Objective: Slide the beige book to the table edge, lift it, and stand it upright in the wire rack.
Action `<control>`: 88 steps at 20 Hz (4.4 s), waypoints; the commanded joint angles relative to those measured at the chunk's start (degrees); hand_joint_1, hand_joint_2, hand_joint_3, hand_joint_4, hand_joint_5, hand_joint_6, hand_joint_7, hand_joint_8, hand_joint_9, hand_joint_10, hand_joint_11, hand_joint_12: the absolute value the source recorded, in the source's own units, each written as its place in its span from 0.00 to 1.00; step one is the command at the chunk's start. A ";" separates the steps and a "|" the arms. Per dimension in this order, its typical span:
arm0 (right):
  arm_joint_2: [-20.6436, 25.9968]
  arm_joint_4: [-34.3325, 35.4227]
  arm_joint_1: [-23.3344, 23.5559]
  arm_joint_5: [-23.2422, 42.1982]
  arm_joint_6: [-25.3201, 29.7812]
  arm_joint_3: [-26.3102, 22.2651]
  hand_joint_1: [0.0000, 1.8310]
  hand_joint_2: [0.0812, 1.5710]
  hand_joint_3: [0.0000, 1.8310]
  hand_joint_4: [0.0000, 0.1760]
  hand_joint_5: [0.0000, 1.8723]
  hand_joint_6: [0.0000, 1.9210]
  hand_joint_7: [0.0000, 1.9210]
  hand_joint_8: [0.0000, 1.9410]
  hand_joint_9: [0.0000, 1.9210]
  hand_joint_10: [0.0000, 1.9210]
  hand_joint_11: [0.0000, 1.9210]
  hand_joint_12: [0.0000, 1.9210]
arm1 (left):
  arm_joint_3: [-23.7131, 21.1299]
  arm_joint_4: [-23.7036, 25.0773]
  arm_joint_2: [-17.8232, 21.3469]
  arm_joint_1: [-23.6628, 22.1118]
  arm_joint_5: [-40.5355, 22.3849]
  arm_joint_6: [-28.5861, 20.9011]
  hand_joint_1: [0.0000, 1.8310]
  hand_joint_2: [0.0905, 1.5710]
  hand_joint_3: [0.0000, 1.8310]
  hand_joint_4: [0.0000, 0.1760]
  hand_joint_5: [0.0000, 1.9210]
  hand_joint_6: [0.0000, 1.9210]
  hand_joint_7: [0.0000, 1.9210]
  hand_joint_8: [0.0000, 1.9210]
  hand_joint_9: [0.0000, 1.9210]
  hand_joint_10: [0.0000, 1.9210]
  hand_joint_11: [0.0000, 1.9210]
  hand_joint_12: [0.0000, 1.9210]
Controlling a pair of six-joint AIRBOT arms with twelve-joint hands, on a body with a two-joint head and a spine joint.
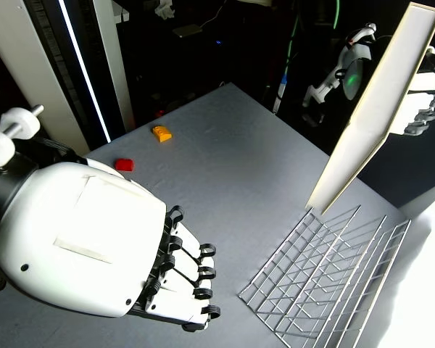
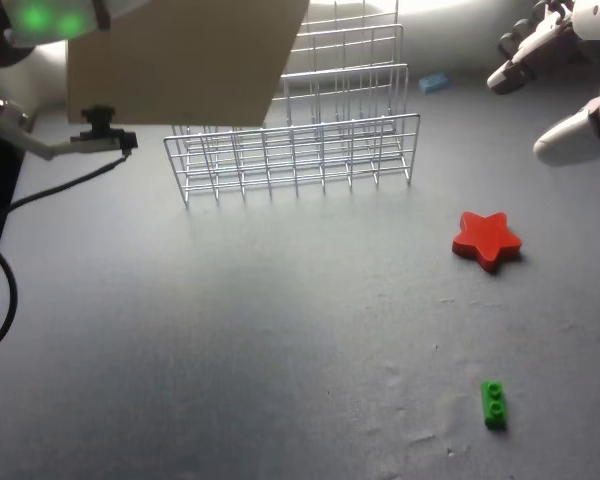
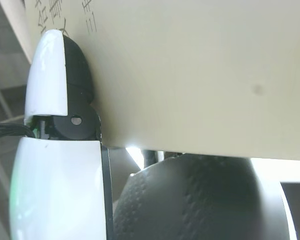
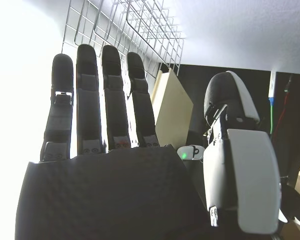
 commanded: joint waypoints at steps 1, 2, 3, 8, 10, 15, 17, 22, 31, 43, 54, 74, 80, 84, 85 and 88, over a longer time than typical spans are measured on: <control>0.53 -0.04 0.90 -5.10 0.22 -0.23 0.16 0.73 0.00 0.00 0.23 0.00 0.23 0.00 0.22 0.00 0.00 0.54 | 0.58 -2.01 0.02 -0.97 -6.50 -0.87 0.80 0.76 0.00 0.00 0.36 0.72 0.31 0.69 0.36 0.71 0.38 0.84; 0.56 -0.04 0.89 -5.03 0.23 -0.31 0.17 0.73 0.00 0.00 0.24 0.00 0.24 0.00 0.22 0.00 0.00 0.54 | 0.80 -2.02 -0.40 -1.19 -6.45 -0.87 0.80 0.77 0.00 0.00 0.36 0.72 0.30 0.70 0.35 0.72 0.38 0.83; 0.61 -0.04 0.91 -5.03 0.26 -0.44 0.16 0.73 0.00 0.00 0.24 0.00 0.24 0.00 0.23 0.00 0.00 0.55 | 1.10 -2.01 -1.04 -1.53 -6.45 -0.86 0.80 0.77 0.00 0.00 0.37 0.72 0.31 0.69 0.34 0.72 0.37 0.84; 0.88 -0.04 1.16 -5.03 0.26 -1.13 0.16 0.72 0.00 0.00 0.23 0.00 0.24 0.00 0.23 0.00 0.00 0.55 | 2.37 -2.02 -3.51 -2.45 -6.40 -0.84 0.81 0.72 0.00 0.00 0.43 0.63 0.38 0.62 0.42 0.64 0.44 0.79; 1.04 -0.03 1.31 -5.08 0.29 -1.25 0.17 0.73 0.00 0.00 0.23 0.00 0.24 0.00 0.23 0.00 0.00 0.54 | 2.67 -2.02 -4.76 -2.92 -6.38 -0.85 0.81 0.72 0.00 0.00 0.44 0.62 0.39 0.61 0.43 0.64 0.44 0.78; 1.26 -0.03 1.29 -5.11 0.32 -1.33 0.16 0.73 0.00 0.00 0.24 0.00 0.24 0.00 0.23 0.00 0.00 0.56 | 4.89 -2.14 -8.13 -3.90 -6.80 -0.85 0.81 0.72 0.00 0.00 0.43 0.63 0.39 0.62 0.43 0.63 0.42 0.81; 1.26 -0.03 1.30 -5.30 0.40 -1.33 0.15 0.73 0.00 0.00 0.23 0.00 0.23 0.00 0.23 0.00 0.00 0.55 | 5.88 -2.35 -9.27 -4.30 -6.80 -0.85 0.81 0.75 0.00 0.00 0.39 0.68 0.34 0.67 0.38 0.68 0.38 0.84; 2.06 -0.04 1.45 -5.58 1.21 -1.30 0.15 0.73 0.00 0.00 0.24 0.00 0.24 0.00 0.23 0.00 0.00 0.56 | 8.79 -3.84 -12.71 -5.42 -6.55 -0.86 0.81 0.73 0.00 0.00 0.42 0.64 0.37 0.64 0.42 0.65 0.42 0.81; 2.87 -2.10 2.20 -4.86 1.17 -0.63 0.17 0.72 0.00 0.00 0.24 0.00 0.24 0.00 0.23 0.00 0.00 0.56 | 14.65 -4.30 -17.95 -4.41 -6.95 -0.88 0.81 0.72 0.00 0.00 0.44 0.63 0.36 0.64 0.41 0.66 0.44 0.78; 3.75 -2.12 1.33 -3.19 3.27 1.75 0.15 0.73 0.00 0.00 0.23 0.00 0.24 0.00 0.23 0.00 0.00 0.55 | 19.70 -6.66 -23.14 -3.38 -8.08 -3.49 0.80 0.76 0.00 0.00 0.36 0.71 0.32 0.69 0.35 0.72 0.37 0.85; 4.41 -2.10 0.45 -2.61 4.09 2.08 0.17 0.73 0.00 0.00 0.24 0.00 0.25 0.00 0.23 0.00 0.01 0.55 | 22.68 -9.90 -26.53 -1.26 -7.42 -6.75 0.80 0.77 0.00 0.00 0.37 0.71 0.30 0.72 0.35 0.72 0.36 0.84; 4.69 -2.10 0.53 -2.37 4.40 1.06 0.17 0.72 0.00 0.00 0.26 0.00 0.26 0.00 0.25 0.00 0.03 0.55 | 27.87 -12.44 -28.49 -1.65 -7.81 -9.77 0.80 0.77 0.00 0.00 0.37 0.71 0.31 0.70 0.34 0.73 0.36 0.86; 4.69 -2.10 0.72 -2.26 4.40 0.93 0.17 0.72 0.00 0.00 0.24 0.00 0.26 0.00 0.25 0.00 0.03 0.56 | 28.33 -12.50 -28.84 -0.22 -8.50 -9.79 0.80 0.77 0.00 0.00 0.36 0.73 0.29 0.72 0.33 0.73 0.36 0.86; 4.68 -2.10 0.84 -2.23 4.39 0.77 0.17 0.72 0.00 0.00 0.24 0.00 0.25 0.00 0.25 0.00 0.02 0.56 | 29.11 -12.68 -29.45 0.66 -9.03 -9.88 0.80 0.77 0.00 0.00 0.36 0.72 0.30 0.71 0.34 0.73 0.37 0.84; 4.68 -2.10 0.86 -2.23 4.39 0.72 0.17 0.72 0.00 0.00 0.24 0.00 0.25 0.00 0.24 0.00 0.02 0.56 | 29.17 -12.68 -29.70 0.92 -9.60 -9.67 0.80 0.77 0.00 0.00 0.36 0.73 0.30 0.70 0.34 0.73 0.37 0.84; 4.69 -2.10 0.87 -2.22 4.32 0.62 0.17 0.72 0.00 0.00 0.24 0.00 0.24 0.00 0.24 0.00 0.02 0.56 | 29.82 -12.87 -30.82 1.34 -12.29 -8.23 0.80 0.77 0.00 0.00 0.36 0.73 0.29 0.71 0.33 0.74 0.37 0.84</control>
